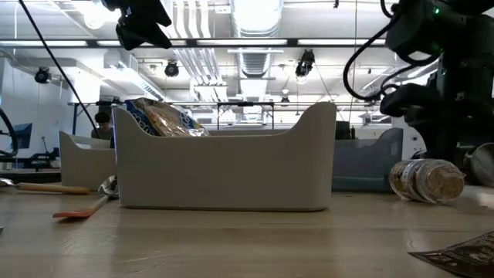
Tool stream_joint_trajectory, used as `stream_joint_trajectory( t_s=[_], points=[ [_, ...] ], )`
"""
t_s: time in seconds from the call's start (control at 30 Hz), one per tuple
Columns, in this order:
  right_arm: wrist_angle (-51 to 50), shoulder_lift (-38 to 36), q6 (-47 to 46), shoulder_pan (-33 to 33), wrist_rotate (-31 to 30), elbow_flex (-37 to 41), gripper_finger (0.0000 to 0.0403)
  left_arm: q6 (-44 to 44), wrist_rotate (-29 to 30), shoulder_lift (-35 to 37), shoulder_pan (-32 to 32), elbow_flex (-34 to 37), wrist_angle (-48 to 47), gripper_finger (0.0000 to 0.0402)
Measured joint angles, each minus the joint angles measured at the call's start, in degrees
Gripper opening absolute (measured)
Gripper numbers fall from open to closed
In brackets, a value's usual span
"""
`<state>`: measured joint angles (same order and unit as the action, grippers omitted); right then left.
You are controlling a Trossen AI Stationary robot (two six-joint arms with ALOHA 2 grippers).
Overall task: Pick & Place Food Item
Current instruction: Put the yellow seasoning bottle into the top gray bin
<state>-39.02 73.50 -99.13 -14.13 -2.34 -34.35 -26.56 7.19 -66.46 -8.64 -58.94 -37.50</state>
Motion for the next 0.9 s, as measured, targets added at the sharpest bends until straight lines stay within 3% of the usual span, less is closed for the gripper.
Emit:
stream_joint_trajectory(
  t_s=[0.33, 0.57, 0.9],
  points=[
    [-7.2, -10.3, 3.6, -3.4, 0.1, -5.3, 0.0149, -0.6, -0.2, 0.0, 0.0, -1.1, 0.6, 0.0213],
    [-7.3, -16.2, 10.7, -3.6, 1.9, -11.4, 0.0149, 4.2, -4.4, -0.7, 1.4, -1.2, 10.3, 0.0213],
    [-7.1, -10.7, 23.8, -3.3, -3.8, -24.9, 0.0149, 2.1, -16.7, -4.8, 7.0, -1.2, 18.1, 0.0214]
  ],
)
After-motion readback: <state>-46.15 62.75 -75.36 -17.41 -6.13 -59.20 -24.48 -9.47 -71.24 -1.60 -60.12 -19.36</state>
